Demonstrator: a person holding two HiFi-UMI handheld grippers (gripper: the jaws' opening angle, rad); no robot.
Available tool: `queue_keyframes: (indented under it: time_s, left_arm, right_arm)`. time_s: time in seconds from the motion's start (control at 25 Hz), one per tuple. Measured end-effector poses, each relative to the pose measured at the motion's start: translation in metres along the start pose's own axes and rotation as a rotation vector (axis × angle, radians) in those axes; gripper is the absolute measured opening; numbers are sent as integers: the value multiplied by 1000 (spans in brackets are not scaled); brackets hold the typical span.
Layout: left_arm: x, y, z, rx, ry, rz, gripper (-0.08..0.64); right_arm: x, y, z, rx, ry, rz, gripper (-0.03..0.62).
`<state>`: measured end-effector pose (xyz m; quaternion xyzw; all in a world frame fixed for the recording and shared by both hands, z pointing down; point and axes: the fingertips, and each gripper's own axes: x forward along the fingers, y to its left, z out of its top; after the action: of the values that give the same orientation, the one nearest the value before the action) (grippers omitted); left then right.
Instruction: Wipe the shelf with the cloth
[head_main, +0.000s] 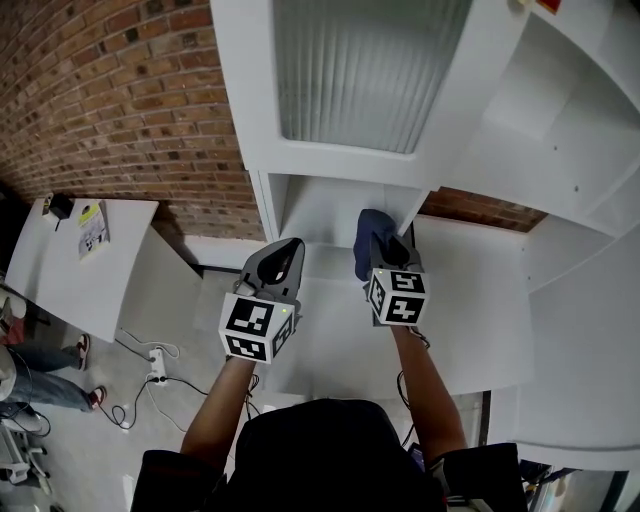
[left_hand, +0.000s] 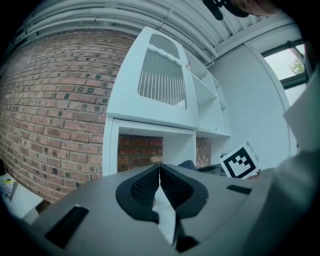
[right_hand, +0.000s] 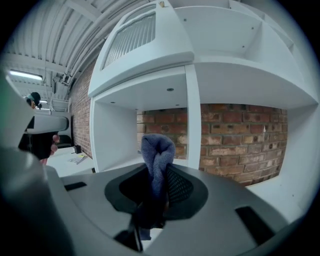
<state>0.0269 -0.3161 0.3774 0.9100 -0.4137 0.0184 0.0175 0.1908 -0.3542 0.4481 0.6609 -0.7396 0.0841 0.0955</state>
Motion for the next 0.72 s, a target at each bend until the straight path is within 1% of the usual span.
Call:
queue_keyframes:
  time_s: [0.4, 0.72]
  left_arm:
    - [7, 10, -8, -6, 14, 7, 17]
    - [12, 16, -10, -2, 19, 5, 17]
  right_arm:
    - [21, -7, -19, -2, 67, -35, 89]
    - [35, -9, -39, -40, 129, -88, 89]
